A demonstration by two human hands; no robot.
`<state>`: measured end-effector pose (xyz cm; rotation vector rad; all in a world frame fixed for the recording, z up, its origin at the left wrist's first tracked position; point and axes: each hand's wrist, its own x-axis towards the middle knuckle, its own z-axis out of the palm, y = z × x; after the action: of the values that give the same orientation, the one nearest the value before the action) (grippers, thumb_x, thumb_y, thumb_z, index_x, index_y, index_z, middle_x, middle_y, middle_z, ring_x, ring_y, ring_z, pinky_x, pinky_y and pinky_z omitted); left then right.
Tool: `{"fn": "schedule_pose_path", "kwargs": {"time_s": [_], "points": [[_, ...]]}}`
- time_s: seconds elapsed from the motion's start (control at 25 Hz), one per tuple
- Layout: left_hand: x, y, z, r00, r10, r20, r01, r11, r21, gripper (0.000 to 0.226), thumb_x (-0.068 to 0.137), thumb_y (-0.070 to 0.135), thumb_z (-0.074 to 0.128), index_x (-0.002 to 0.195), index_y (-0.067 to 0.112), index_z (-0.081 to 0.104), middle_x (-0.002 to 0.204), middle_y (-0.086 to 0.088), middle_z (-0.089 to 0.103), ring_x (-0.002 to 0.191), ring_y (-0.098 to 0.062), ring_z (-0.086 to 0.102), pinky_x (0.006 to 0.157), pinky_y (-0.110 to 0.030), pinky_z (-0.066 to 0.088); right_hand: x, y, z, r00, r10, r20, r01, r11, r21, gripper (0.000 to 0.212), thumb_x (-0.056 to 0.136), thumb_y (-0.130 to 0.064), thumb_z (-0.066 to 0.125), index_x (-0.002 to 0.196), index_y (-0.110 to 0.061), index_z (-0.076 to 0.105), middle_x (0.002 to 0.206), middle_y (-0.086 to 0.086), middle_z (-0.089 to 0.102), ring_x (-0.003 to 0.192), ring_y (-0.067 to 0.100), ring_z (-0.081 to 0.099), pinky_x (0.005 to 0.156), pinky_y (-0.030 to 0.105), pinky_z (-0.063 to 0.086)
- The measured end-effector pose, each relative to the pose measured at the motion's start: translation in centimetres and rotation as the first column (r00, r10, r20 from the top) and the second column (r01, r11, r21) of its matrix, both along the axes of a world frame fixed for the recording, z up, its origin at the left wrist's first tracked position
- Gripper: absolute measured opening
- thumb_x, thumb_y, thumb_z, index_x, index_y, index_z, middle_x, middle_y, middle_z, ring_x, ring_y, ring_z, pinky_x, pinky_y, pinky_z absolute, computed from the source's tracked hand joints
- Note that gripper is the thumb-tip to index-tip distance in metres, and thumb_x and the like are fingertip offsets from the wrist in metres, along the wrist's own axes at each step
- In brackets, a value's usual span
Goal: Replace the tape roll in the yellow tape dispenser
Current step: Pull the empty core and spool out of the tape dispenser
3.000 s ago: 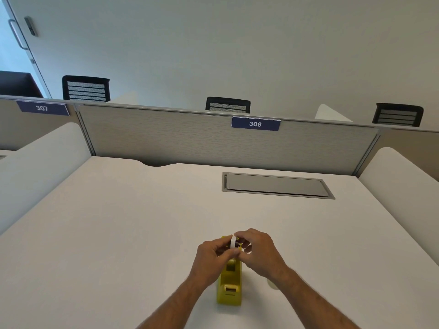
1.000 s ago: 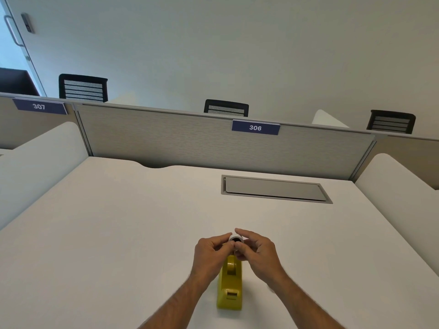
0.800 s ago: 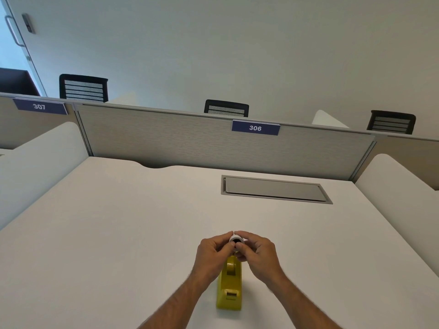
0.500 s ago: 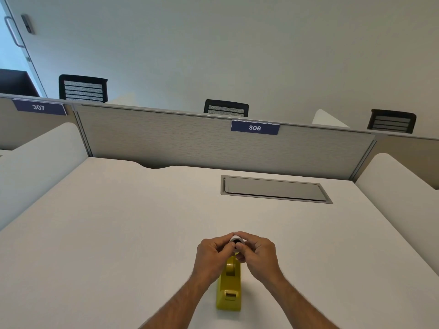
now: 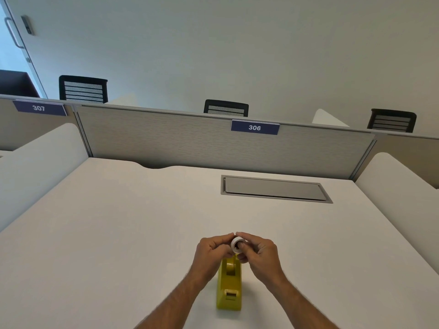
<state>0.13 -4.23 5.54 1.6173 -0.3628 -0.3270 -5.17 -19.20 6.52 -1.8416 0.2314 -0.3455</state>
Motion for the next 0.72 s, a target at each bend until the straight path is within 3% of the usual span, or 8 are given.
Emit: {"fn": "schedule_pose_path", "kwargs": {"time_s": [0.12,0.4,0.56,0.72], "points": [[0.3,0.0,-0.1,0.997,0.015,0.075,-0.02,0.998,0.063,0.045,0.084,-0.002,0.06,0.115,0.026,0.074,0.107,0.006,0.078,0.101,-0.014,0.072,0.092,-0.037,0.06,-0.1,0.0,0.1,1.0,0.01,-0.017,-0.009,0.999,0.044,0.031,0.092,-0.006,0.066,0.102,-0.033,0.077,0.095,-0.007,0.079,0.081,0.02,0.075,0.065,0.034,0.065],[0.5,0.1,-0.8,0.98,0.053,0.191,-0.075,0.991,0.107,0.029,0.076,0.024,0.085,0.102,0.032,0.076,0.094,0.013,0.078,0.086,-0.007,0.074,0.076,-0.021,0.061,-0.2,-0.3,0.1,0.994,0.071,-0.087,-0.065,0.996,0.068,0.025,0.094,-0.01,0.064,0.114,-0.022,0.074,0.101,0.004,0.077,0.081,0.022,0.075,0.066,0.033,0.065],[0.9,0.6,-1.3,0.982,0.127,0.139,-0.144,0.982,0.119,0.029,0.067,0.018,0.089,0.088,0.025,0.071,0.084,0.011,0.078,0.081,-0.006,0.075,0.072,-0.018,0.06,0.3,-1.2,-0.2,0.996,-0.022,-0.084,0.033,0.991,0.13,0.026,0.094,-0.007,0.063,0.112,-0.022,0.074,0.099,0.002,0.075,0.078,0.023,0.074,0.063,0.033,0.064],[1.2,1.0,-1.6,0.984,0.127,0.122,-0.145,0.978,0.153,0.031,0.065,0.017,0.091,0.084,0.026,0.069,0.08,0.01,0.077,0.079,-0.006,0.074,0.071,-0.018,0.06,1.0,-4.0,-0.9,0.971,-0.162,-0.177,0.147,0.984,-0.097,0.026,0.094,-0.005,0.062,0.115,-0.016,0.072,0.104,0.002,0.065,0.083,0.018,0.07,0.057,0.021,0.061]]}}
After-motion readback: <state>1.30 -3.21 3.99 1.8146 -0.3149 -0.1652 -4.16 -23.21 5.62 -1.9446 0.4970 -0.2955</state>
